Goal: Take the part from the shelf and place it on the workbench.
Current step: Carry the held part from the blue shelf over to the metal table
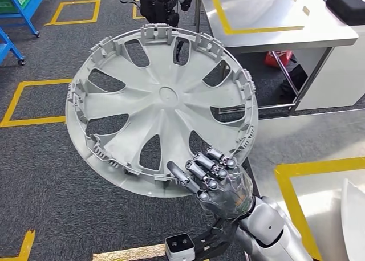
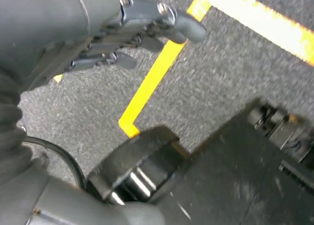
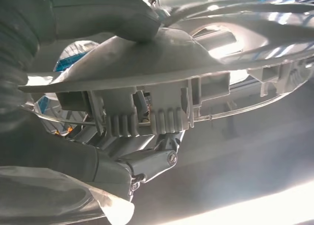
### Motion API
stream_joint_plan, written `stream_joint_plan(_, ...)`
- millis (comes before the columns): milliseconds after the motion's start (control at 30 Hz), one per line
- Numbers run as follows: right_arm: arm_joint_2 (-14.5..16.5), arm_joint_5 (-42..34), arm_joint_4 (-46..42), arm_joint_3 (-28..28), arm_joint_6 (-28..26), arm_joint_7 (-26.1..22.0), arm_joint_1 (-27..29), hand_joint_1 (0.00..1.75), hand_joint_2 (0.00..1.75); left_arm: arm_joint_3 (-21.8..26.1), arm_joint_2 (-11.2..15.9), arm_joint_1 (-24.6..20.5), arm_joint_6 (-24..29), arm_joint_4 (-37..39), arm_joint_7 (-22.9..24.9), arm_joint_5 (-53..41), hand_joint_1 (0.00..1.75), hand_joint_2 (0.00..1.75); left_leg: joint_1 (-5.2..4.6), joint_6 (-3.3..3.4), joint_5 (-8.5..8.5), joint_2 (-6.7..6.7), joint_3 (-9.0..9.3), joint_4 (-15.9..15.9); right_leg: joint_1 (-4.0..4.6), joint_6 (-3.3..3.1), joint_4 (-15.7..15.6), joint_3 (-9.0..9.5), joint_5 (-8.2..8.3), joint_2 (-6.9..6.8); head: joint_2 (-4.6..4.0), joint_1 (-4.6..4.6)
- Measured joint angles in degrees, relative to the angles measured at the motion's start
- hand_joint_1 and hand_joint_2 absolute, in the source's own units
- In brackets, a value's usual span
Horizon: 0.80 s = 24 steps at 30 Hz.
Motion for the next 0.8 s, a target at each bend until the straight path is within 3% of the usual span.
stream_joint_plan(67,0.0,0.0,0.0,0.0,0.0,0.0,0.1,1.75,1.75,0.0,-0.1,0.2,0.0,0.0,0.0,0.0,0.00,1.75,0.03,-0.08,0.89,0.35,-1.29,0.1,-0.08,0.44,4.0,-0.27,-1.76,-0.12,0.00,0.05)
stream_joint_plan(100,0.0,0.0,0.0,0.0,0.0,0.0,0.1,1.75,1.75,0.0,-0.1,0.2,0.0,0.0,0.0,0.0,0.00,1.75,0.08,-0.20,1.28,0.47,-1.89,0.2,-0.17,0.66,3.1,1.02,-1.17,-0.25,0.00,0.07)
stream_joint_plan(167,0.0,0.0,0.0,0.1,0.0,-0.1,0.0,1.75,1.75,0.0,-0.2,0.1,0.0,0.0,0.0,0.0,0.00,1.75,0.21,-0.61,1.90,0.55,-2.98,0.5,-0.43,0.96,-4.1,6.35,0.82,-0.74,0.00,0.05)
stream_joint_plan(233,0.0,0.0,0.0,0.2,0.0,-0.1,0.0,1.75,1.75,0.1,-0.2,0.0,0.1,0.0,0.0,0.1,0.00,1.75,0.22,-1.18,2.29,0.54,-3.79,1.1,-0.36,0.52,-10.4,10.73,1.94,-0.95,0.01,0.03)
stream_joint_plan(267,0.0,0.0,0.0,0.2,0.0,0.0,-0.1,1.75,1.75,0.2,-0.2,0.0,0.2,0.0,0.0,0.2,0.00,1.75,0.21,-1.45,2.50,0.53,-4.03,1.4,-0.23,0.06,-11.7,11.51,1.92,-0.89,0.01,-0.02)
stream_joint_plan(367,0.0,0.0,0.0,0.2,0.0,0.0,-0.1,1.75,1.75,0.4,-0.2,0.0,0.6,0.0,0.1,0.2,0.00,1.75,0.35,-2.35,2.75,0.40,-4.56,2.0,-0.13,-1.56,-12.0,11.13,2.69,-0.65,0.01,-0.10)
stream_joint_plan(400,0.0,0.0,0.0,0.2,0.0,0.0,-0.1,1.75,1.75,0.4,-0.3,0.0,0.7,0.0,0.1,0.2,0.00,1.75,0.45,-2.74,1.79,0.28,-5.03,2.9,-0.21,-2.11,-12.1,10.89,3.06,-0.68,0.00,-0.19)
stream_joint_plan(467,0.0,0.0,0.0,0.2,0.0,0.0,-0.1,1.75,1.75,0.5,-0.3,0.0,0.8,0.0,0.1,0.2,0.00,1.75,0.80,-3.54,-2.36,0.03,-7.08,8.4,-0.33,-2.85,-12.2,10.08,3.84,-0.78,0.00,-0.44)
stream_joint_plan(533,0.0,0.0,0.0,0.2,0.0,0.0,-0.1,1.75,1.75,0.6,-0.3,0.0,0.8,0.0,0.1,0.2,0.00,1.75,1.22,-4.05,-6.54,-0.01,-9.43,15.8,-0.33,-2.96,-12.1,9.08,4.55,-0.77,0.00,-0.55)
stream_joint_plan(567,0.0,0.0,0.0,0.2,0.0,0.0,0.0,1.75,1.75,0.6,-0.3,0.0,0.8,0.0,0.1,0.2,0.00,1.75,1.44,-4.21,-7.30,-0.02,-9.71,17.9,-0.34,-2.89,-12.1,8.62,4.88,-0.75,0.00,-0.55)
stream_joint_plan(600,0.0,0.0,0.0,0.2,0.0,0.0,0.0,1.75,1.75,0.7,-0.3,0.0,0.8,0.0,0.1,0.2,0.00,1.75,1.67,-4.34,-6.93,-0.02,-8.89,17.7,-0.37,-2.76,-12.1,8.24,5.19,-0.70,0.00,-0.55)
stream_joint_plan(633,0.0,0.0,0.0,0.2,0.0,0.0,0.0,1.75,1.75,0.8,-0.4,0.0,0.8,0.0,0.2,0.2,0.00,1.75,1.90,-4.43,-5.64,-0.02,-6.96,15.2,-0.43,-2.57,-12.1,7.94,5.46,-0.63,0.00,-0.55)
stream_joint_plan(733,0.0,0.0,0.0,0.2,0.0,0.0,0.0,1.75,1.75,0.9,-0.4,0.2,0.8,0.0,0.2,0.2,0.00,1.75,2.20,-4.41,-2.13,-0.34,0.40,3.4,-0.53,-1.74,-12.1,7.44,6.10,-0.48,0.00,-0.54)
stream_joint_plan(800,0.0,0.0,0.0,0.3,0.0,0.0,0.0,1.75,1.75,0.9,-0.5,0.4,0.8,0.0,0.2,0.2,0.00,1.75,1.89,-3.94,-2.10,-0.64,1.57,0.8,-0.57,-1.02,-12.2,7.21,6.57,-0.47,0.00,-0.50)
